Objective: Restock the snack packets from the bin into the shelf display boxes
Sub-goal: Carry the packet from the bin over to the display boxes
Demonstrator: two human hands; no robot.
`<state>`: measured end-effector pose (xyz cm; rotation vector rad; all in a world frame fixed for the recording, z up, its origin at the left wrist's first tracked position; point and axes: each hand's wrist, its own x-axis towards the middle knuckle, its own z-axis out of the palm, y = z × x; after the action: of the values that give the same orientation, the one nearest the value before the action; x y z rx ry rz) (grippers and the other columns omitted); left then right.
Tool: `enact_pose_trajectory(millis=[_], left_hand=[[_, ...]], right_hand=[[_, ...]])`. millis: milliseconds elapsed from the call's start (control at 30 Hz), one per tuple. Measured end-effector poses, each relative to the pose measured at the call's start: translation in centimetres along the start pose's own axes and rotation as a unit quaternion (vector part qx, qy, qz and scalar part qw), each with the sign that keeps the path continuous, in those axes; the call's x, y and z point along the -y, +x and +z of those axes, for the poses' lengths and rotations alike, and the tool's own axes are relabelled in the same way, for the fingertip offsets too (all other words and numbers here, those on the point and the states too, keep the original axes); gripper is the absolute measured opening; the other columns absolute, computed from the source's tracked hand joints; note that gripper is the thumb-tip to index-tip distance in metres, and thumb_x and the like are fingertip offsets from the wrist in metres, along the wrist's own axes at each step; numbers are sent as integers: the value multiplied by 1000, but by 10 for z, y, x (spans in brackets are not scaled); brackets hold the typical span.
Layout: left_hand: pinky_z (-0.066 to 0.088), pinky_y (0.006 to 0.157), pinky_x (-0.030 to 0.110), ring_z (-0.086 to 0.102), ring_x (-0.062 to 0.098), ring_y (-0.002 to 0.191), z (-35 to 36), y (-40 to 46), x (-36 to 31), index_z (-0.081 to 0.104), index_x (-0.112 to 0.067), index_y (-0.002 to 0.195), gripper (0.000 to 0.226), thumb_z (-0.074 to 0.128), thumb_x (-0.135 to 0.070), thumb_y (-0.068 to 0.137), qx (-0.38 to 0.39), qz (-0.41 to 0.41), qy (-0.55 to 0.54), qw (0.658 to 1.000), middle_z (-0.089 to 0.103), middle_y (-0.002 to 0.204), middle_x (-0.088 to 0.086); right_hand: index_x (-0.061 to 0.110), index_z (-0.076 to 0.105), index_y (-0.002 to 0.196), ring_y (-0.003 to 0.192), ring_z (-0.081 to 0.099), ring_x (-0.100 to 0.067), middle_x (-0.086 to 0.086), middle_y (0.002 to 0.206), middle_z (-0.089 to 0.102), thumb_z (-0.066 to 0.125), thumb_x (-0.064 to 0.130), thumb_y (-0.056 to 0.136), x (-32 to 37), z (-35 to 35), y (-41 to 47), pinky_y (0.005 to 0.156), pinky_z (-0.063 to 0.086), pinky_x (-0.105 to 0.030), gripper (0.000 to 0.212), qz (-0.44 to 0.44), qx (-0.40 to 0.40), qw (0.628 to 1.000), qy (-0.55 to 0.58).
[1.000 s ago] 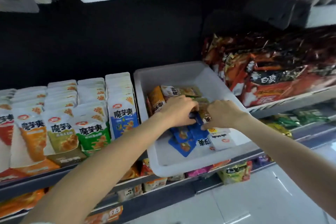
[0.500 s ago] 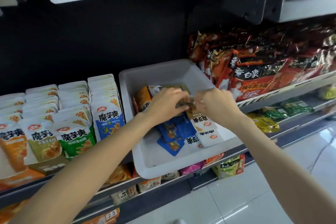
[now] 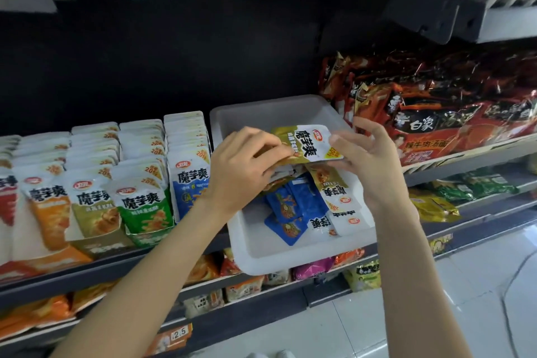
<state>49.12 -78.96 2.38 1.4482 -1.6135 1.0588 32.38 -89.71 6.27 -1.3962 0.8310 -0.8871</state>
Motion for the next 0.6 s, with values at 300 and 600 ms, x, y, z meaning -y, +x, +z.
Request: enact_pose_trajectory(millis=[300,600], left_hand=[[27,113,48,23,20,141,-57,-29,1,41,-27,135,58,62,-44,84,117,-297,-216,923,30,149,3],[45,75,9,61,-8,88,-159,-36,35,54,-36,100,28,66,-14,87,19,-463,-213,860,65,90,-25]], right_hand=[[18,55,122,99,68,-20,-2,109,71,69,4,82,14,75,-20,81,55,-36,44,-69,97,987,112],[17,55,119,87,69,-6,4,101,69,68,3,85,51,154,-47,67,55,-21,39,-199,292,935,-6]])
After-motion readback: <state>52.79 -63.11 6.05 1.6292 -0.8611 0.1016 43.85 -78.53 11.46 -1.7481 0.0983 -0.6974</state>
